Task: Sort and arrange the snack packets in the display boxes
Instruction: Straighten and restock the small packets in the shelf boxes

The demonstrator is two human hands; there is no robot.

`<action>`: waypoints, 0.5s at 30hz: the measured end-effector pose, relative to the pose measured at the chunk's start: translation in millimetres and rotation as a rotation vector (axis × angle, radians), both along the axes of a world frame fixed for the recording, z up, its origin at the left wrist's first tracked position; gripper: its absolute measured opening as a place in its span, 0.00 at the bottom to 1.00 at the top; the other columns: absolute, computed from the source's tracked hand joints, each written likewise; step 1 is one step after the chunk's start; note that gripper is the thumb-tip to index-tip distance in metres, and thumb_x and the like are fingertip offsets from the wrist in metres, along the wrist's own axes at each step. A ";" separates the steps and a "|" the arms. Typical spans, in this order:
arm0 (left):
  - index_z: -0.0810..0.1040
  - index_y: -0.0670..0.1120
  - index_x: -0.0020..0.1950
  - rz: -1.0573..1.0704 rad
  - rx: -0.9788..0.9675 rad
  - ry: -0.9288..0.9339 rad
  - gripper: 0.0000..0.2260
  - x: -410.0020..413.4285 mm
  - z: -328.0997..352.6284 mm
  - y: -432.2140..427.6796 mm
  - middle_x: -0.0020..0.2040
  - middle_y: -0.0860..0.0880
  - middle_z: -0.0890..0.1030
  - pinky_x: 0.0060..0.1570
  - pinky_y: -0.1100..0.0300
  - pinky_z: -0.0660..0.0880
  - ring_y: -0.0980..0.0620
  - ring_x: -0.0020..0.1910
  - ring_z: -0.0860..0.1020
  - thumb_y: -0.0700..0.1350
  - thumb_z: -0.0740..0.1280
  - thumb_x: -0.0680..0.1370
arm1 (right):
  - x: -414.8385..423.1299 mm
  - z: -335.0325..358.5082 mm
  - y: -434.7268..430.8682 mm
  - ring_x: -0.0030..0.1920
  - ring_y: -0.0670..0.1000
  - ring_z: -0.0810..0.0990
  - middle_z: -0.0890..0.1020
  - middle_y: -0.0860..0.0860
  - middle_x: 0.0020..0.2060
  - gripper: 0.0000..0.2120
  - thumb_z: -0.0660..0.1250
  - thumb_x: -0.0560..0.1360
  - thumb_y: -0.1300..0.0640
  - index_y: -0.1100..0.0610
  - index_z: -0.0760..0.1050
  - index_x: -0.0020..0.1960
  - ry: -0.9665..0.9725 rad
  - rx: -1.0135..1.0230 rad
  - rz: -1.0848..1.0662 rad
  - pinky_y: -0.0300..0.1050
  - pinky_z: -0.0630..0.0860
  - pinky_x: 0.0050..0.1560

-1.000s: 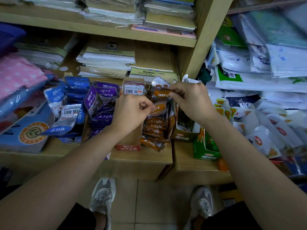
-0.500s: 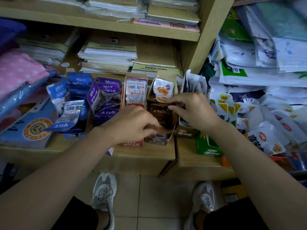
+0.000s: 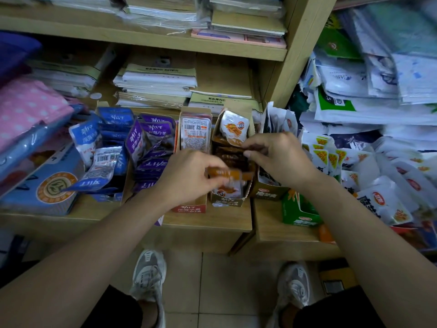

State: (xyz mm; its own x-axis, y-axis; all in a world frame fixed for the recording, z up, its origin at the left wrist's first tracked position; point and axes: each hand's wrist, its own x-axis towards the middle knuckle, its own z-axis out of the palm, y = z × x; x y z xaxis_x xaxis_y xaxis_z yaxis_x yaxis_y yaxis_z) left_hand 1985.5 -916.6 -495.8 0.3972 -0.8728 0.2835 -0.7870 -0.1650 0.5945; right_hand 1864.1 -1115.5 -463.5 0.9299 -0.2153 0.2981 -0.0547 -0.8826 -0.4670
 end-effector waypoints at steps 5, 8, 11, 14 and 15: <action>0.84 0.54 0.59 -0.008 0.042 0.047 0.17 24.6 14.6 26.7 0.49 0.65 0.81 0.44 0.60 0.81 0.67 0.45 0.80 0.57 0.75 0.72 | 0.8 3.4 8.2 0.46 0.48 0.83 0.86 0.51 0.48 0.11 0.76 0.73 0.57 0.55 0.84 0.56 0.089 -0.091 0.047 0.50 0.83 0.51; 0.84 0.49 0.61 0.212 -0.118 -0.263 0.16 47.2 18.6 27.8 0.48 0.58 0.83 0.46 0.51 0.79 0.59 0.49 0.76 0.51 0.73 0.73 | 7.4 8.2 13.2 0.50 0.50 0.82 0.85 0.50 0.50 0.12 0.77 0.73 0.54 0.55 0.84 0.55 0.113 -0.144 0.049 0.52 0.81 0.54; 0.76 0.48 0.72 0.353 0.002 -0.502 0.24 63.1 18.3 12.1 0.64 0.49 0.81 0.57 0.48 0.68 0.46 0.62 0.71 0.49 0.71 0.76 | 14.1 8.1 19.3 0.51 0.48 0.80 0.84 0.49 0.50 0.12 0.76 0.73 0.51 0.53 0.84 0.55 0.156 -0.208 0.086 0.51 0.80 0.55; 0.70 0.50 0.76 0.407 0.162 -0.610 0.29 64.6 14.3 -0.7 0.72 0.51 0.73 0.59 0.45 0.61 0.43 0.68 0.65 0.52 0.70 0.75 | 15.6 6.5 22.4 0.52 0.49 0.79 0.82 0.48 0.50 0.11 0.76 0.73 0.51 0.53 0.84 0.54 0.167 -0.210 0.093 0.50 0.79 0.56; 0.69 0.51 0.76 0.408 0.190 -0.618 0.30 63.5 12.6 -2.7 0.73 0.52 0.72 0.59 0.44 0.61 0.43 0.69 0.64 0.52 0.70 0.75 | 15.7 6.3 22.5 0.52 0.49 0.79 0.82 0.48 0.50 0.11 0.76 0.73 0.51 0.53 0.84 0.53 0.168 -0.212 0.089 0.49 0.79 0.56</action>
